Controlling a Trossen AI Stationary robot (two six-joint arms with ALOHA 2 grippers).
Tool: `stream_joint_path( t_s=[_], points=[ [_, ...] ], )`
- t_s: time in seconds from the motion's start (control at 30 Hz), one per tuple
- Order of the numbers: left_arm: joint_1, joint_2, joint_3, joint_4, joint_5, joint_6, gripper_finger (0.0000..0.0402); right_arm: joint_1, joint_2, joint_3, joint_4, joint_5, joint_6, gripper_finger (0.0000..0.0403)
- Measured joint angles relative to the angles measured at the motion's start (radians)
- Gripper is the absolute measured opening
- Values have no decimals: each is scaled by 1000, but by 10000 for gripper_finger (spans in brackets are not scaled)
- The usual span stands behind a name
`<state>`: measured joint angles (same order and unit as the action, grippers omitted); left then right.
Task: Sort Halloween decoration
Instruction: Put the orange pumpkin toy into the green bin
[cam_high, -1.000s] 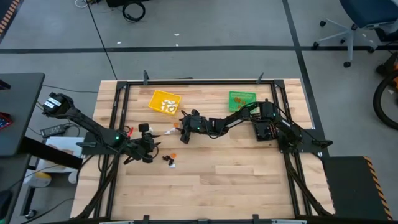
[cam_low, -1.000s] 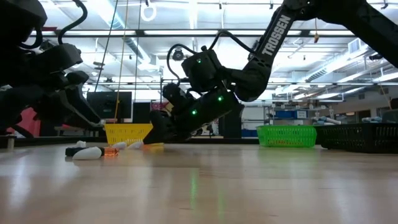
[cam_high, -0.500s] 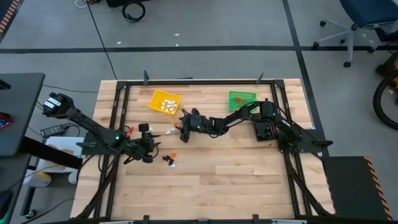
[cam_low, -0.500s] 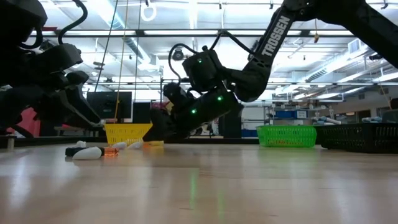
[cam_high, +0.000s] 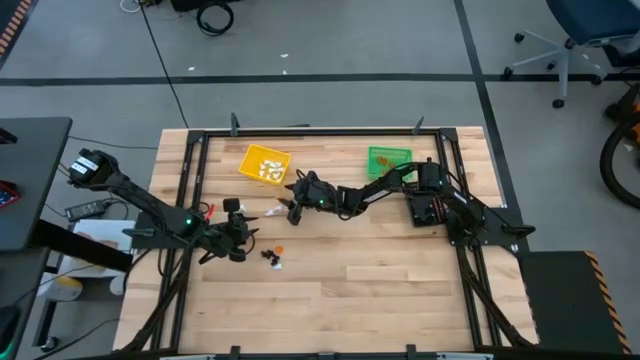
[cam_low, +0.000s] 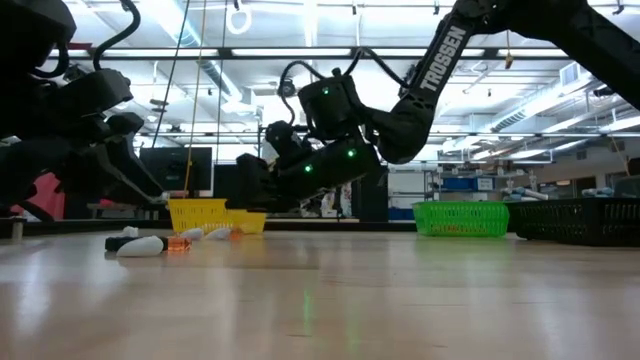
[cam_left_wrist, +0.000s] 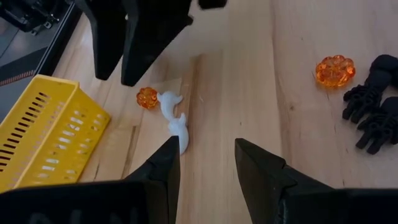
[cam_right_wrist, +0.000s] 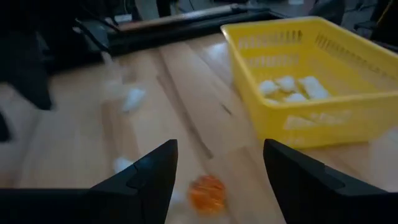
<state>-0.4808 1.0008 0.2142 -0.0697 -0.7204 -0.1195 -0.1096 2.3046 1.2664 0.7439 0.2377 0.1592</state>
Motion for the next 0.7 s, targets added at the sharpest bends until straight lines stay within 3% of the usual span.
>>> stream_joint_path(
  t_s=[0.2,0.7],
  points=[
    [0,0,0,2,0,8,128,18,146,43,163,23,-15,243],
    [0,0,0,-18,2,9,128,9,166,96,35,13,-47,235]
  ],
)
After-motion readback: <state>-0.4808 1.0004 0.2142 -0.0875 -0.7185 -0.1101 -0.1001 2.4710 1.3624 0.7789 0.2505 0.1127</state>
